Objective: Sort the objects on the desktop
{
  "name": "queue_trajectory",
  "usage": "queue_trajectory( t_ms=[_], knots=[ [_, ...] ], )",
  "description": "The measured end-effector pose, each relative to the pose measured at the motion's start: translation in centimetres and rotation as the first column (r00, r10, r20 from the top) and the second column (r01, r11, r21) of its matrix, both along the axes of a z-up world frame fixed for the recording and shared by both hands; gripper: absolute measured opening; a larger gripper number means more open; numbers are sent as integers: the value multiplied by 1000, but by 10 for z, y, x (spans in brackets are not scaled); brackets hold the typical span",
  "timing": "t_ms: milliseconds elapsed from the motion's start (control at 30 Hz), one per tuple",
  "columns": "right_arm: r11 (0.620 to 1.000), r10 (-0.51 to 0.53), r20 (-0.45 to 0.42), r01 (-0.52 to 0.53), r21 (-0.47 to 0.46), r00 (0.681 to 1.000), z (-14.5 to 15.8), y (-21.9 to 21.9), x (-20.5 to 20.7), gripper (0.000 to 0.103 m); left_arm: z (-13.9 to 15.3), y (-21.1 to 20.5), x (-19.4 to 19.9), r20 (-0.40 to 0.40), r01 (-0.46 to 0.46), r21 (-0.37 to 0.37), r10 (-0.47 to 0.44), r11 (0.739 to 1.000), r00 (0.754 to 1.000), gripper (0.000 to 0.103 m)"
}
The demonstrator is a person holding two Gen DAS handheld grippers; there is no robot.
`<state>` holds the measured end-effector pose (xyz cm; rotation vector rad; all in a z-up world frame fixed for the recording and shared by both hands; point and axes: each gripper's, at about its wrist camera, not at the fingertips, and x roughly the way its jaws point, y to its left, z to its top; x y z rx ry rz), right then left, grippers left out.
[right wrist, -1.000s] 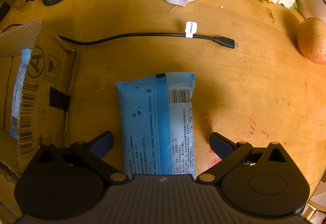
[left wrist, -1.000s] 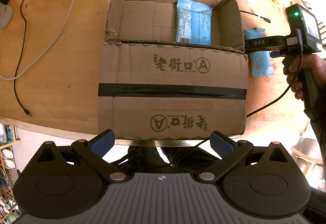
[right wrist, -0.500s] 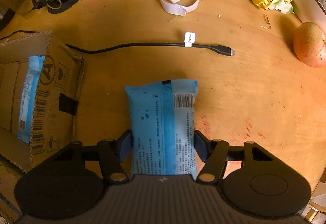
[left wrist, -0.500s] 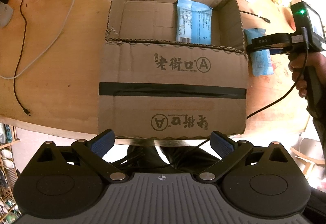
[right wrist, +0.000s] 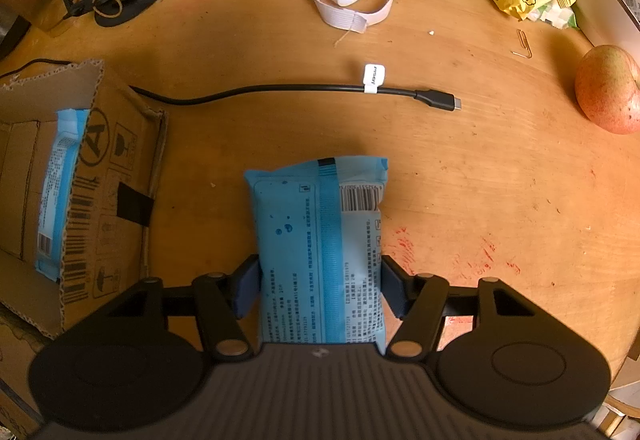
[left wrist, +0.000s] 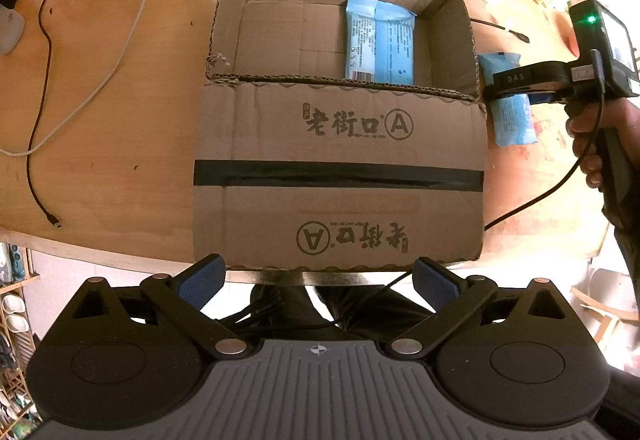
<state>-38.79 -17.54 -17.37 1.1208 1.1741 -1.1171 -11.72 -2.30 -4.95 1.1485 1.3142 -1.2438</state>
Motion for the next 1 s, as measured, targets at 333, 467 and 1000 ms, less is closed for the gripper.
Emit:
queue_trajectory(
  t_ms=[333, 467, 1000],
  knots=[
    [1000, 0, 0, 0, 2, 1000, 2, -2, -4, 59, 1, 1, 2, 0, -5, -1, 5, 1000, 1000, 103],
    [1000, -5, -2, 5, 0, 1000, 5, -4, -8, 59, 1, 1, 2, -2, -3, 0, 3, 1000, 1000, 103],
    [1000, -6, -1, 6, -3, 1000, 21, -1, -19, 59, 0, 0, 2, -8, 0, 0, 0, 1000, 1000, 103]
  ],
)
